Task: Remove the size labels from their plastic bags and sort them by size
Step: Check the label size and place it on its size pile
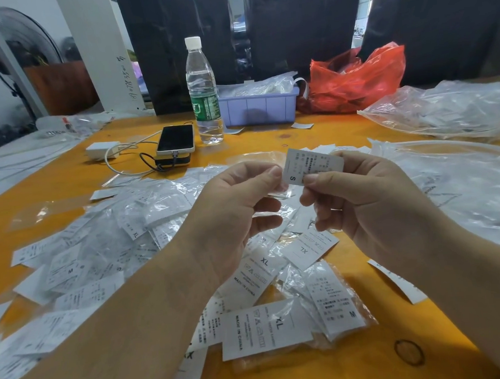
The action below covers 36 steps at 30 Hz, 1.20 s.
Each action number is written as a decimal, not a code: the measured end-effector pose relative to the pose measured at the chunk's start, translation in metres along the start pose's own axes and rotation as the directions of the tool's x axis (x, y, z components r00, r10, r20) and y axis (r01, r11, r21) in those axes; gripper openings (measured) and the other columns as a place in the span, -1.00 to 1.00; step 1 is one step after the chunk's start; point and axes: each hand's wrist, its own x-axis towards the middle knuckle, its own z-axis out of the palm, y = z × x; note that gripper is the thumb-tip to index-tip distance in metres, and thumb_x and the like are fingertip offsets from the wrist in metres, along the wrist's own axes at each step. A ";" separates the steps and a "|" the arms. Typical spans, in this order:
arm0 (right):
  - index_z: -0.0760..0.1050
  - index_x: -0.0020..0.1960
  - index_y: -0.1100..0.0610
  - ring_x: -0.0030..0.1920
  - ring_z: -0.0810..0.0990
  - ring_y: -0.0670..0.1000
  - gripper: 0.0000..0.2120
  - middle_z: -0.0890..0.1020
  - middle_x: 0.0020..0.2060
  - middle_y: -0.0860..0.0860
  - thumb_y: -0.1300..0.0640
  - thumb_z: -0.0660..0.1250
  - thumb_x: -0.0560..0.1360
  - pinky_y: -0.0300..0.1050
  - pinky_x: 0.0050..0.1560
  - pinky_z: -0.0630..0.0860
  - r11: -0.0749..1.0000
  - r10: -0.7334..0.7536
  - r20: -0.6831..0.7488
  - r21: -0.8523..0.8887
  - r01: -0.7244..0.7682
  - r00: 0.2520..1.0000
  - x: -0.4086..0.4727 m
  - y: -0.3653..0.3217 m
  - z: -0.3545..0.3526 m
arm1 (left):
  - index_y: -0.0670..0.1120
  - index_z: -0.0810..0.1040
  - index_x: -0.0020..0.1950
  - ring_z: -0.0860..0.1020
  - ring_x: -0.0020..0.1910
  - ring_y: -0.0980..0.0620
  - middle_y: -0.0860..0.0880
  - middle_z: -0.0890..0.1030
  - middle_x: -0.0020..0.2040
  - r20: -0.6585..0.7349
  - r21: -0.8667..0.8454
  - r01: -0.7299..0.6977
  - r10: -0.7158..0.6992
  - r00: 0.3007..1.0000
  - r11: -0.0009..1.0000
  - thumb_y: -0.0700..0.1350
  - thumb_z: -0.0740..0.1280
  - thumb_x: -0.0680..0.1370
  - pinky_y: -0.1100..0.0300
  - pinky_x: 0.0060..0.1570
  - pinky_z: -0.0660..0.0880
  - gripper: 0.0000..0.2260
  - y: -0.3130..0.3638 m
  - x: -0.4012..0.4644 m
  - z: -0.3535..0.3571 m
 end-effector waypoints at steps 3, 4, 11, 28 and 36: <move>0.57 -0.04 0.28 -0.47 0.51 -0.03 -0.92 0.62 -0.40 0.13 0.35 0.35 0.47 -0.21 -0.47 0.49 0.998 -0.016 -0.004 -0.063 0.016 1.000 -0.001 0.001 0.000 | 0.01 0.70 -0.24 0.55 -0.36 0.12 0.00 0.66 -0.23 0.005 -0.021 0.003 -0.003 1.000 1.000 -0.02 0.41 0.34 0.24 -0.38 0.53 -0.90 0.001 0.000 0.000; 0.57 -0.04 0.28 -0.47 0.50 -0.03 -0.92 0.62 -0.41 0.13 0.37 0.34 0.48 -0.21 -0.47 0.49 0.997 -0.023 -0.005 -0.078 0.023 1.000 -0.001 0.001 0.001 | 0.01 0.70 -0.23 0.55 -0.35 0.12 0.00 0.66 -0.23 0.005 -0.022 0.005 -0.005 1.000 1.000 -0.01 0.41 0.33 0.24 -0.38 0.53 -0.89 0.001 0.000 0.000; 0.56 -0.06 0.32 -0.48 0.47 -0.02 -0.92 0.59 -0.44 0.13 0.40 0.31 0.47 -0.23 -0.48 0.47 0.985 -0.051 0.009 -0.163 0.051 0.999 -0.002 0.001 0.002 | 0.05 0.70 -0.25 0.55 -0.34 0.13 0.01 0.67 -0.23 0.002 0.011 0.008 -0.008 1.000 1.000 0.02 0.41 0.32 0.26 -0.35 0.53 -0.89 0.001 0.000 0.000; 0.55 -0.19 0.25 -0.52 0.35 -0.06 -0.84 0.48 -0.41 0.19 0.44 0.24 0.42 -0.22 -0.52 0.32 0.981 0.033 -0.018 -0.191 -0.036 0.999 0.003 0.004 0.000 | 0.00 0.66 -0.18 0.56 -0.33 0.12 -0.02 0.68 -0.24 -0.011 0.040 -0.020 0.021 1.000 0.999 0.03 0.41 0.31 0.26 -0.33 0.52 -0.84 0.001 0.000 -0.001; 0.54 -0.18 0.26 -0.54 0.29 -0.07 -0.83 0.44 -0.42 0.17 0.44 0.23 0.42 -0.22 -0.54 0.28 0.983 0.039 -0.040 -0.179 -0.046 0.998 0.003 0.002 0.000 | -0.03 0.63 -0.18 0.55 -0.33 0.11 0.03 0.64 -0.30 -0.042 0.064 -0.065 0.067 0.997 0.996 0.03 0.42 0.30 0.24 -0.33 0.52 -0.81 0.000 0.001 -0.002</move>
